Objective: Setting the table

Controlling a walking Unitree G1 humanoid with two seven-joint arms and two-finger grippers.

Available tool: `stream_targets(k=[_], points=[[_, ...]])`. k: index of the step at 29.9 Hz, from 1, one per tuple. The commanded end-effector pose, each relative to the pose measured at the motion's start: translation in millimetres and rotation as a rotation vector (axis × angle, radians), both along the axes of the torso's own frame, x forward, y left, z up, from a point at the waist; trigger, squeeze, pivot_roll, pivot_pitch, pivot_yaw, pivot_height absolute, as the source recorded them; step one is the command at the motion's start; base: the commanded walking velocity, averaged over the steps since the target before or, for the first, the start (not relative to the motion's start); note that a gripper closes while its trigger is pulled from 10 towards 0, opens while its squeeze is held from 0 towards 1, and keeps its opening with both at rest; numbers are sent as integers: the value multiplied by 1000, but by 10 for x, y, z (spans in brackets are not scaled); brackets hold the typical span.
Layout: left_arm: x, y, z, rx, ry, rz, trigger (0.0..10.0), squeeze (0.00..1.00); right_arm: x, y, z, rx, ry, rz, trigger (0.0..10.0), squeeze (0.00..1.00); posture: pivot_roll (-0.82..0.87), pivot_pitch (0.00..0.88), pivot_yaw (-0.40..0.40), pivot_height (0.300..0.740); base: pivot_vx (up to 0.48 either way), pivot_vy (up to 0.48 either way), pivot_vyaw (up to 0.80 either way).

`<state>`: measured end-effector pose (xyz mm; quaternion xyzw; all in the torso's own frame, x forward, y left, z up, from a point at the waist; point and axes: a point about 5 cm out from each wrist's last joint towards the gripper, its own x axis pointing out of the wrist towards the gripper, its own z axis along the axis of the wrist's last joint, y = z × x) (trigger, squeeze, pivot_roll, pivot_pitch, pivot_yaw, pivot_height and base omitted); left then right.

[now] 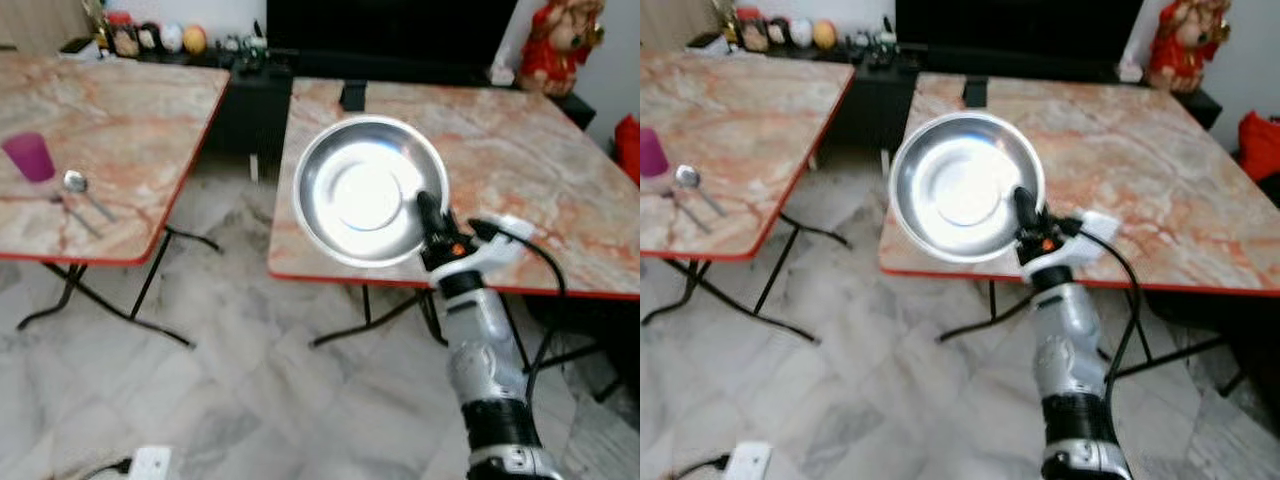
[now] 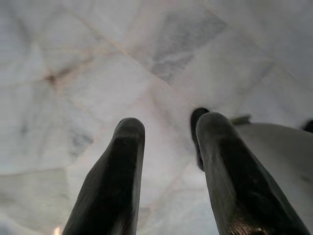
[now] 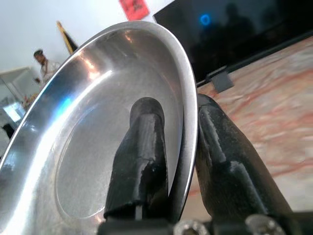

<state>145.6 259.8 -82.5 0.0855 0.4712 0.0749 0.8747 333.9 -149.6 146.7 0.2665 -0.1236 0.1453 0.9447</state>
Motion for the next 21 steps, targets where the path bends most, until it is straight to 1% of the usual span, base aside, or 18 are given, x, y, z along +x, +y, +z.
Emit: stream_targets(k=[1,5,8,12,14,15,16,17,21], points=[[-52,-66,-39,-29,12,-9,10000,0,-2,-104,32,-1,-13,-37,10000,0,-44,0,-48,740,240,-247,0],[-56,-65,-39,-29,13,-9,10000,0,-3,-96,29,-2,-12,-35,10000,0,-46,0,-48,740,0,-251,0],[-40,-226,-79,-41,13,-25,10000,0,-2,-94,30,-2,-12,-35,10000,0,-45,0,-47,740,81,-81,0],[10,-361,-95,-70,12,-35,10000,0,-1,-94,28,-3,-11,-36,10000,0,-45,0,-47,740,0,0,0],[10,-361,-95,-70,12,-35,10000,0,-1,-94,28,-3,-11,-36,10000,0,-45,0,-47,740,0,0,0],[35,-401,-95,-79,6,-37,10000,0,0,-93,27,-3,-11,-36,10000,0,-44,0,-47,740,0,0,0],[35,-401,-95,-79,6,-37,10000,0,0,-93,27,-3,-11,-36,10000,0,-44,0,-47,740,0,0,0],[72,-450,-90,-92,-3,-35,10000,0,-1,-94,21,-3,-9,-36,10000,0,-44,0,-48,740,0,0,0],[90,-458,-85,-96,-7,-36,10000,0,1,-94,19,-3,-8,-37,10000,0,-42,0,-48,740,0,0,0]])
